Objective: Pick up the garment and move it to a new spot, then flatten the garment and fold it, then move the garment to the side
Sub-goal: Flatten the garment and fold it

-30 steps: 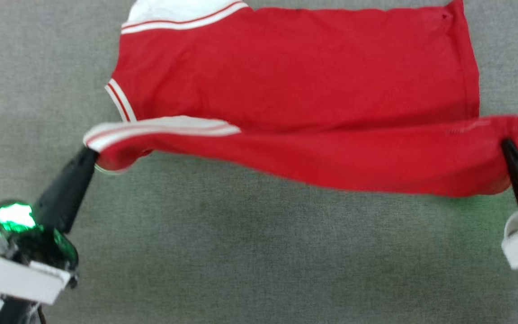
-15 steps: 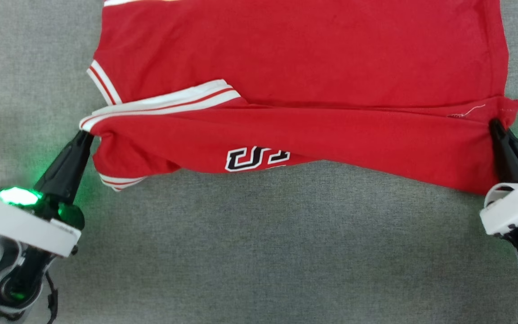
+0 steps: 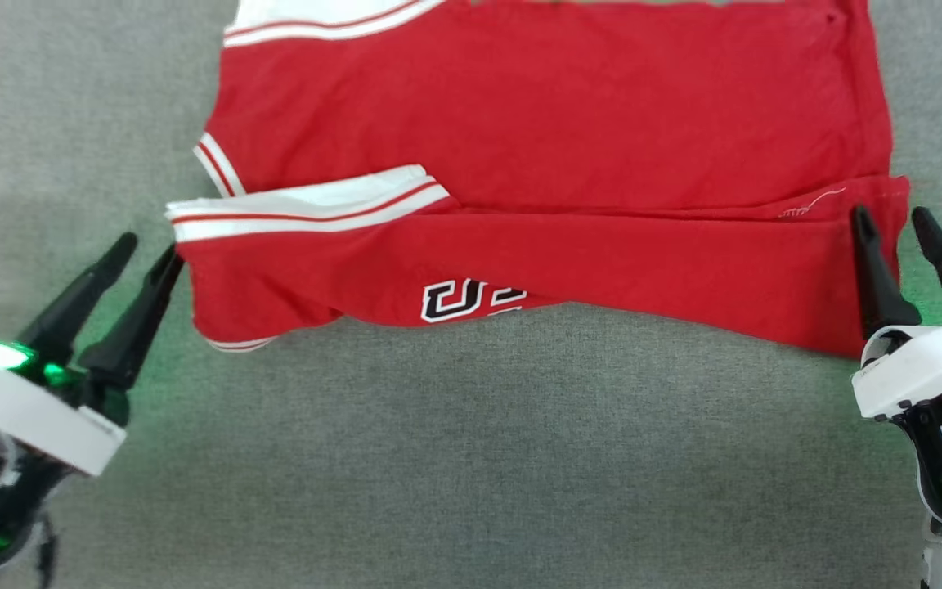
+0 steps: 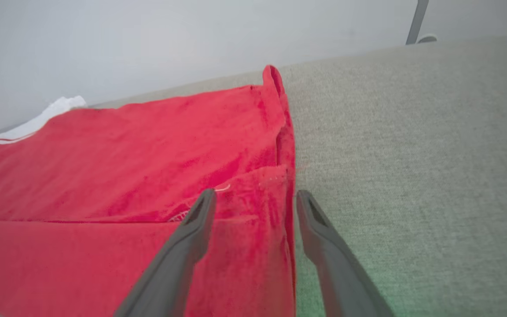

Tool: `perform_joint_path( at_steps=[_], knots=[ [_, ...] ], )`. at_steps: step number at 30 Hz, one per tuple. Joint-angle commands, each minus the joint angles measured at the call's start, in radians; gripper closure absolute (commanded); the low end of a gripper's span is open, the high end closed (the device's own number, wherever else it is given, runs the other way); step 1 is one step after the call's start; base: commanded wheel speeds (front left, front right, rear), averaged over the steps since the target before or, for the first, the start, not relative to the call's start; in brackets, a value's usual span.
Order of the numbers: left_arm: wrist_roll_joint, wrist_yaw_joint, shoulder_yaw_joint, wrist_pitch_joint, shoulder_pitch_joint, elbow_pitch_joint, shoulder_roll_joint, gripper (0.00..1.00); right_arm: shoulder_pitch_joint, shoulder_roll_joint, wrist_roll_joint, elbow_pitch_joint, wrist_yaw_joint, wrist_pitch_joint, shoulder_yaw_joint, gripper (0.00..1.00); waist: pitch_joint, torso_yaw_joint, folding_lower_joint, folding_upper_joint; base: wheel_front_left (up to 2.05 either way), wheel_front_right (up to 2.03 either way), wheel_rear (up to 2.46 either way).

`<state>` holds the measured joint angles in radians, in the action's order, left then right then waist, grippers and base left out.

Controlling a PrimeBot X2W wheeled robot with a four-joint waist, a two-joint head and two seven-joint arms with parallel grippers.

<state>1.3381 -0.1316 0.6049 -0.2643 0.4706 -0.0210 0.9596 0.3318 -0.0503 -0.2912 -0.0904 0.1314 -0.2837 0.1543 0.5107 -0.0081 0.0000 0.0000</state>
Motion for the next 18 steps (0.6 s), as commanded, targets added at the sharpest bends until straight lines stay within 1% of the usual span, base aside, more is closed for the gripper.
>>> perform_joint_path(
  at_steps=[1, 5, 9, 11, 13, 14, 16, 18],
  knots=[
    [0.011, 0.002, 0.019, 0.001, 0.020, 0.014, 0.044, 0.00, -0.018, 0.000, -0.006, -0.003, -0.002, 0.015, 0.003, 0.00, -0.040, 0.004, 0.0000, 0.0000, 0.00, 0.00, 0.00],
    [0.011, 0.002, 0.067, 0.028, 0.057, 0.019, 0.147, 0.00, -0.015, 0.000, -0.011, 0.002, -0.002, 0.031, 0.008, 0.00, -0.067, 0.003, 0.0000, 0.0000, 0.00, 0.00, 0.00],
    [0.073, 0.002, 0.089, 0.122, 0.112, 0.028, 0.217, 0.00, -0.011, 0.000, -0.012, 0.002, -0.002, 0.037, 0.000, 0.00, -0.082, -0.002, 0.0000, 0.0000, 0.00, 0.00, 0.00],
    [0.112, 0.002, 0.102, 0.195, 0.135, 0.049, 0.241, 0.00, -0.012, 0.000, -0.011, -0.007, -0.002, 0.033, 0.000, 0.00, -0.086, -0.006, 0.0000, 0.0000, 0.00, 0.00, 0.00],
    [0.164, 0.002, 0.117, 0.282, 0.156, 0.078, 0.252, 0.00, -0.018, 0.000, -0.012, -0.014, -0.002, 0.031, -0.001, 0.00, -0.090, -0.011, 0.0000, 0.0000, 0.00, 0.00, 0.00],
    [0.194, 0.002, 0.128, 0.335, 0.161, 0.090, 0.257, 0.00, -0.021, 0.000, -0.013, -0.017, -0.002, 0.030, -0.002, 0.00, -0.091, -0.014, 0.0000, 0.0000, 0.00, 0.00, 0.00],
    [0.218, 0.002, 0.161, 0.453, 0.172, 0.118, 0.277, 0.00, -0.028, 0.000, -0.016, -0.020, -0.002, 0.037, -0.003, 0.00, -0.089, -0.023, 0.0000, 0.0000, 0.00, 0.00, 0.00],
    [0.242, 0.002, 0.193, 0.562, 0.185, 0.143, 0.279, 0.00, -0.031, 0.000, -0.020, -0.024, -0.002, 0.039, -0.009, 0.00, -0.085, -0.034, 0.0000, 0.0000, 0.00, 0.00, 0.00]
  ],
)
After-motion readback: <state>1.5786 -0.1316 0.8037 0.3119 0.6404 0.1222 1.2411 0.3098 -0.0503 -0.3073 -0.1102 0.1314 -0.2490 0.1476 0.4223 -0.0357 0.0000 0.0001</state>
